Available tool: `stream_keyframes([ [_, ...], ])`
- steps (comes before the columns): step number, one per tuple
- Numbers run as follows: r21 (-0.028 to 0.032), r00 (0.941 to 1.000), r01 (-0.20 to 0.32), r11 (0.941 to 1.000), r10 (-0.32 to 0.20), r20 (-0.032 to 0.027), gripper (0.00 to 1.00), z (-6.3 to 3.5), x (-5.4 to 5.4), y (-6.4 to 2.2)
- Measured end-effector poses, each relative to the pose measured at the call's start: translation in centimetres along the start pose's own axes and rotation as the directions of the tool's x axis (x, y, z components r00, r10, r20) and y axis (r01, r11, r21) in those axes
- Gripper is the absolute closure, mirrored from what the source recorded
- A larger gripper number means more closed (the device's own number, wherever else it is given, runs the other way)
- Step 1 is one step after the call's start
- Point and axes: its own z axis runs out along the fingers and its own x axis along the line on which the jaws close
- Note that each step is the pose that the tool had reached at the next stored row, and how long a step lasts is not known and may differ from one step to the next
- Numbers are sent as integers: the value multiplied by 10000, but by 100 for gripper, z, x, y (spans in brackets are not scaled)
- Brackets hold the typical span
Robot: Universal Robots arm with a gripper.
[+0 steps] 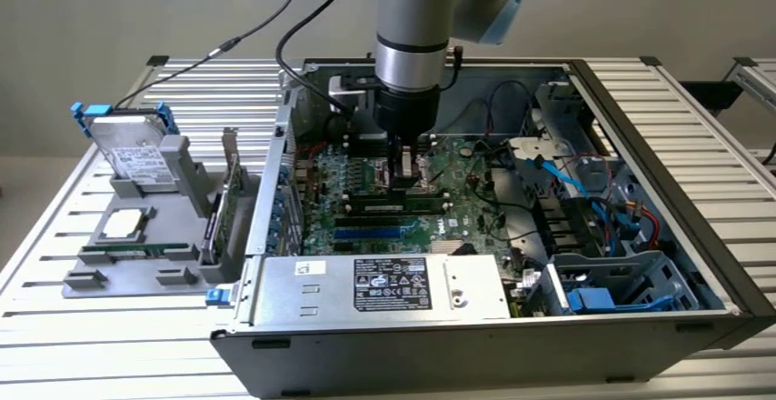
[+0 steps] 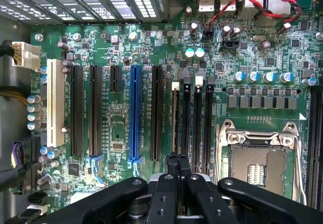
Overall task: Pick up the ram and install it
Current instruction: 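Press down the ram until it locks into place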
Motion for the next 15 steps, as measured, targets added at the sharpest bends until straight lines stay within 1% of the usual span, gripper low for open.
stream_keyframes([
  [2,-10,10000,0,10000,0,-16,90,-50,8,3],
  [4,-9,10000,1,10000,-1,-11,90,-59,11,-2],
  [6,-9,10000,1,10000,-1,0,90,-65,20,-45],
  [8,-11,10000,2,10000,-2,25,90,-73,31,-100],
  [10,-9,10000,2,10000,-2,39,90,-77,37,-129],
  [15,-10,10000,3,10000,-3,41,90,-79,38,-131],
])
